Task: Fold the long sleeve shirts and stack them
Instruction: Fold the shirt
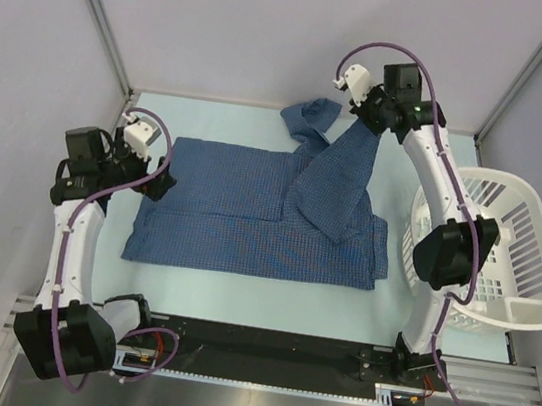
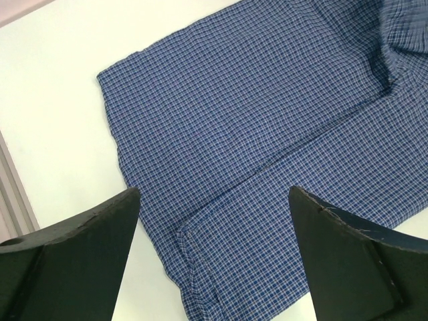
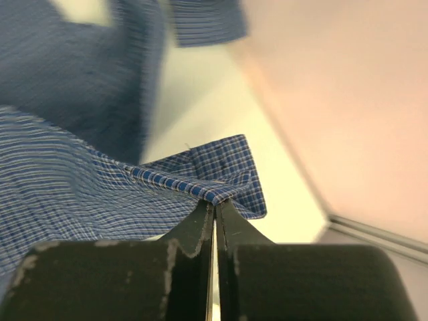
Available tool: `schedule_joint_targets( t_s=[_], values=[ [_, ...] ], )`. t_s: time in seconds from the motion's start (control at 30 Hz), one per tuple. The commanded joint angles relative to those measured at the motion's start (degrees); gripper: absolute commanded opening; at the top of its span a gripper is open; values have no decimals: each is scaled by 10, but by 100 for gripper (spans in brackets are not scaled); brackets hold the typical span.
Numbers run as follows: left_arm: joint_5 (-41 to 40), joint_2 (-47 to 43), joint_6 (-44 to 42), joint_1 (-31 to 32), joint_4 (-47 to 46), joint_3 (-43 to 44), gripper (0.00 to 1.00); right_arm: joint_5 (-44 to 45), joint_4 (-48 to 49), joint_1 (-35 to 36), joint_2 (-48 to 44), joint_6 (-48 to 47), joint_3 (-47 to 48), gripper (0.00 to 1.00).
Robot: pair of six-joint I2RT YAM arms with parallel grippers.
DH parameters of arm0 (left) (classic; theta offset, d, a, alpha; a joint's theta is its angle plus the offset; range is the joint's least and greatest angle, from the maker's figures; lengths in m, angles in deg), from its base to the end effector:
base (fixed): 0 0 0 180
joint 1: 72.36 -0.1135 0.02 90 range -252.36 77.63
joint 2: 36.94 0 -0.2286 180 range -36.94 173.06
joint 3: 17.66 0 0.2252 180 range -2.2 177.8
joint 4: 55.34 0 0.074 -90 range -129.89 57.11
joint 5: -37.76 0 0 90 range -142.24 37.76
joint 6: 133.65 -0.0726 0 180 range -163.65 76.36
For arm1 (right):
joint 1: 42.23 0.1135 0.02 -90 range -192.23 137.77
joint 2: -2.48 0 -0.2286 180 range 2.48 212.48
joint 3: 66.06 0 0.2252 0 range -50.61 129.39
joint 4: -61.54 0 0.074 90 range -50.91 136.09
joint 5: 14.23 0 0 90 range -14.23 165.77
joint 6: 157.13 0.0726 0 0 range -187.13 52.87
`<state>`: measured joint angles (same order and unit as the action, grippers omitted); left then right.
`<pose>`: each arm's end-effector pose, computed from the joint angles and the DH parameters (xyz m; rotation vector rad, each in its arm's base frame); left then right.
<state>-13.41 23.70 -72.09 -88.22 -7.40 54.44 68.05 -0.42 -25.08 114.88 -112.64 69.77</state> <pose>0.2372 0.0201 0.2799 0.5816 1.9802 -0.2770 0.4060 0.1355 0.3235 -1.2256 1.8734 -0.1178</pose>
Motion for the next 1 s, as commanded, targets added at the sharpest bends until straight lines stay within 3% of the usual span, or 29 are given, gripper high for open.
schedule_joint_targets(
  t_s=[0.0, 0.2, 0.43, 0.73, 0.87, 0.97],
  values=[
    [-19, -2, 25, 3, -18, -7, 98, 140, 105, 14, 31, -81, 14, 0],
    [-48, -5, 26, 3, -20, -21, 98, 179, 187, 30, 30, -105, -1, 0],
    [-75, -10, 38, 3, -21, -34, 97, 192, 257, 121, -18, -158, -83, 0],
    [-87, -39, 68, 3, -28, -59, 95, 278, 125, 236, -28, -132, -121, 0],
    [-89, -54, 77, -5, -26, -71, 95, 266, -48, 281, 7, -22, -48, 0],
    [-89, -51, 97, -17, -17, -70, 95, 209, -183, 304, 60, 52, 36, 0]
  ],
)
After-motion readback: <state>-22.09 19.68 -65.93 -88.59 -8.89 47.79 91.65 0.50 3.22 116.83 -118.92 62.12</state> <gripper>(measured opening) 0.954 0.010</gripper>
